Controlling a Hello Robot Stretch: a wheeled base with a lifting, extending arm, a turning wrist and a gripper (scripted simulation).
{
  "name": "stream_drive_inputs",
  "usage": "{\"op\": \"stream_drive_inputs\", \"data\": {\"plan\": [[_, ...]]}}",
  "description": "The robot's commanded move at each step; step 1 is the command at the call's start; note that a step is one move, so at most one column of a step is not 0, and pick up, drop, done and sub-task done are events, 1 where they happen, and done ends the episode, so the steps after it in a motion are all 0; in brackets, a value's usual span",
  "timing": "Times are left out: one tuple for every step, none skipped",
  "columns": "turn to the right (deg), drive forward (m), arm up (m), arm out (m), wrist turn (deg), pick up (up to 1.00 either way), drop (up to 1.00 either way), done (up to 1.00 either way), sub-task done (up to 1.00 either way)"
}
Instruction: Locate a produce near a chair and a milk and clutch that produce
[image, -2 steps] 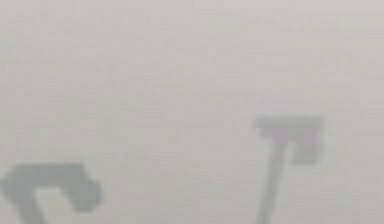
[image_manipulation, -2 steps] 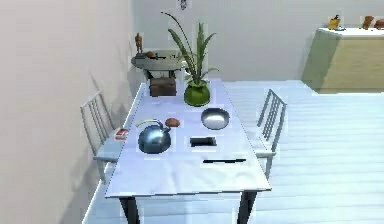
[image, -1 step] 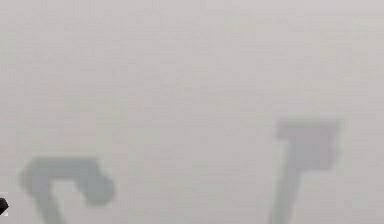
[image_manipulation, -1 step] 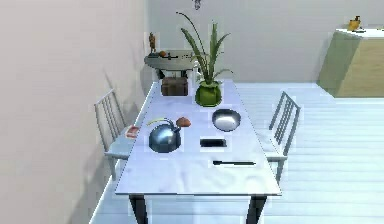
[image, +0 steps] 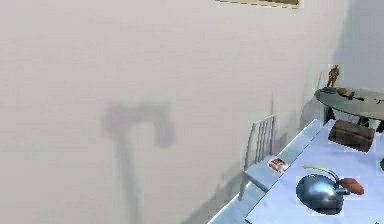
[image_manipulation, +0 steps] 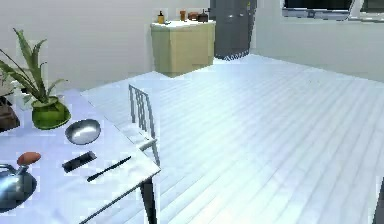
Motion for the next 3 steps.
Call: {"op": "stream_drive_inputs", "data": {"plan": [[45.0,0.00,0.00,0.00,0.0,0.00,0.00,0.00,0.00],[45.0,0.00,0.00,0.00,0.0,0.00,0.00,0.00,0.00],[6.0,0.00,0.00,0.00,0.0,0.00,0.00,0.00,0.00]]}}
